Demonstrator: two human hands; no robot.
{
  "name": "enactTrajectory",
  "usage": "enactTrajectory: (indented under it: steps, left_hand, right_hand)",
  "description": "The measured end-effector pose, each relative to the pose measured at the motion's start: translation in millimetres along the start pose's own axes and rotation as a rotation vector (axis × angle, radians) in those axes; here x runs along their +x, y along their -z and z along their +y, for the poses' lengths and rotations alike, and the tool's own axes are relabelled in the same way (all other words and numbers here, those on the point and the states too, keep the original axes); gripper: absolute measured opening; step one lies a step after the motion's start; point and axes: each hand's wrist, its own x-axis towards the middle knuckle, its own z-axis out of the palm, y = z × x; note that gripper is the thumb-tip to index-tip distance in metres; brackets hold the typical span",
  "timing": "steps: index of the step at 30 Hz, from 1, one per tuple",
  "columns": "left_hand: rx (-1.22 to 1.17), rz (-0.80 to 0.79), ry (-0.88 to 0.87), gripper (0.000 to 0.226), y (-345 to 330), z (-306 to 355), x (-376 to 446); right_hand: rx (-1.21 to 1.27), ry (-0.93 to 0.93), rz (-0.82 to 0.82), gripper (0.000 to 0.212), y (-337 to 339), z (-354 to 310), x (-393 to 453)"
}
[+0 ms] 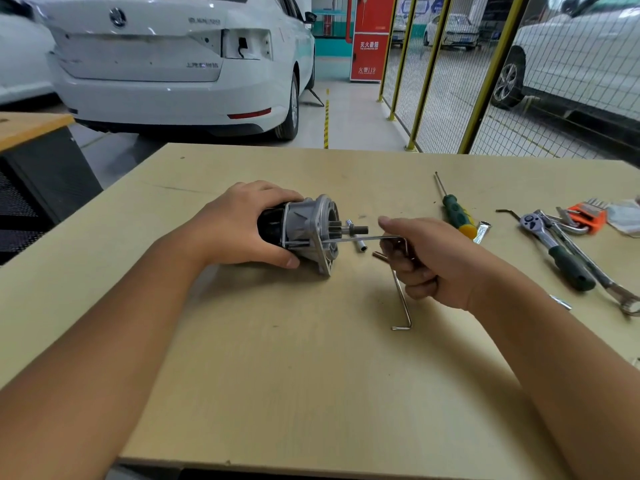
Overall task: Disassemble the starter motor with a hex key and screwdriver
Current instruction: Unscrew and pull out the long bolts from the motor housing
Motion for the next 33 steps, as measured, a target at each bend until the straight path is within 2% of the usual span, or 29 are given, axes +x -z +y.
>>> enactTrajectory:
  steps: [5,9,12,15,18,21,24,28,31,33]
  left_hand:
    - [0.003,-0.006,0.005,0.105,0.3,0.3,-1.0]
    - [0.017,0.003,0.004,0.107,0.5,2.3,-1.4]
    - [-0.036,0.109,0.003,0.111,0.1,9.5,-5.0]
    - [-0.054,0.243,-0.188,0.079,-6.3,22.9,-7.5]
    - [-0.011,0.255,-0.338,0.039,-19.5,44.3,-5.3]
    - [0.108,0.242,-0.397,0.022,-32.4,60.2,-3.3]
    - [0.107,0.222,-0.369,0.019,-34.7,64.5,-3.9]
    - [0.081,0.222,-0.368,0.006,-36.0,65.5,-4.8]
    - [0.056,0.229,-0.354,0.006,-34.1,67.0,-4.7]
    - [0.059,0.228,-0.364,0.006,-33.0,66.9,-5.3]
  right_hand:
    - [-0.050,0.130,-0.030,0.034,0.5,4.6,-0.9]
    - [-0.178,0.248,0.038,0.030,3.1,5.6,-0.6]
    - [-0.268,0.301,0.100,0.026,2.3,6.1,-0.1]
    - [-0.248,0.330,0.112,0.022,2.7,6.7,1.2]
    - [-0.224,0.343,0.091,0.023,4.2,7.0,3.2]
    - [-0.191,0.353,0.064,0.024,5.4,6.3,2.4]
    - [-0.152,0.302,0.023,0.038,6.9,3.5,-0.1]
    - [-0.217,0.064,0.138,0.072,16.8,-3.2,-2.8]
    - [-0.325,-0.052,0.133,0.074,25.6,-4.9,-6.0]
    - [-0.337,-0.059,0.116,0.070,26.6,-5.4,-6.4]
